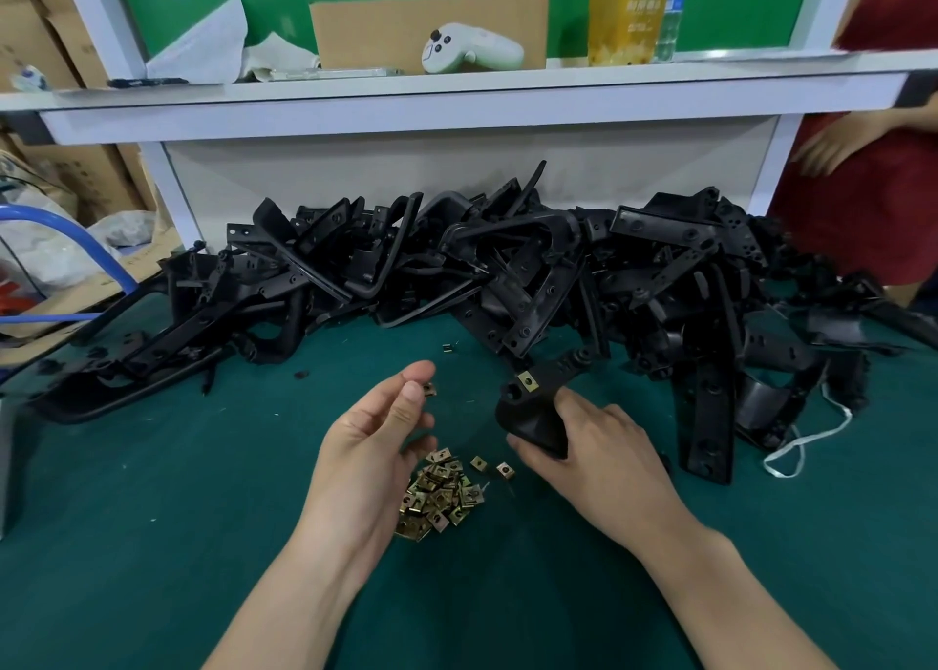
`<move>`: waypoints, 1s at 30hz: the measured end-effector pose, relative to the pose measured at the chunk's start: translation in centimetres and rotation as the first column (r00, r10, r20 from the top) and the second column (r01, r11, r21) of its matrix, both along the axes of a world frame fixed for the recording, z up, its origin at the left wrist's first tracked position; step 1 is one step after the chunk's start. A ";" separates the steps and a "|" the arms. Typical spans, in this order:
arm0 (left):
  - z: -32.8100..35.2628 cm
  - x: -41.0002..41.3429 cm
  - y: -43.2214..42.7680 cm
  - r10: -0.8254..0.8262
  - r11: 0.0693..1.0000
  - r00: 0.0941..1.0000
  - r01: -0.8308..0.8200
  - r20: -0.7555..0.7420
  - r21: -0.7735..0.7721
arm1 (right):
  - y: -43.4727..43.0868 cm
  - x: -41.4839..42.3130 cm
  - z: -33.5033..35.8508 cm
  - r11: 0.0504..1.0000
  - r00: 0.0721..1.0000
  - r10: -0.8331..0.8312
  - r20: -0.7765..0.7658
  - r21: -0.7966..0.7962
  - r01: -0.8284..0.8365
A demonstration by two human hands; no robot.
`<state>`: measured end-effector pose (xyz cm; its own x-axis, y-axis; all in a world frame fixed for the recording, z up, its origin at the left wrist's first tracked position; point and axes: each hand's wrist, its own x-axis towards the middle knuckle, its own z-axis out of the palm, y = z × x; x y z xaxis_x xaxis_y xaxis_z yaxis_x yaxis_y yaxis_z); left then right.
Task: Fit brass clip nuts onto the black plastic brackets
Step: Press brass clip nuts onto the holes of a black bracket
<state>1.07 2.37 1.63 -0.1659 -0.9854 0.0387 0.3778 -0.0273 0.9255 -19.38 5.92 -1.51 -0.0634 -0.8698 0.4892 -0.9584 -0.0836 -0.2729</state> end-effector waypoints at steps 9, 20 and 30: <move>0.0 -0.1 0.2 -0.003 1.000 1.000 0.004 0.005 -0.026 | 0.0 0.0 -0.1 1.000 1.000 -0.011 0.005 -0.014 0.011; 0.3 -0.2 0.6 0.016 0.992 0.997 -0.007 0.077 -0.127 | 0.0 -0.1 0.0 0.999 1.000 -0.002 0.030 0.036 0.000; 0.8 -0.7 1.8 0.078 0.908 0.946 0.063 0.314 -0.414 | 0.0 -0.2 -0.1 1.000 1.000 0.013 0.022 0.028 -0.014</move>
<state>0.41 4.18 2.39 -0.2309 -0.8917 0.3893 0.0622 0.3858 0.9205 -19.57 5.89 -1.59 -0.0620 -0.8843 0.4628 -0.9511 -0.0882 -0.2959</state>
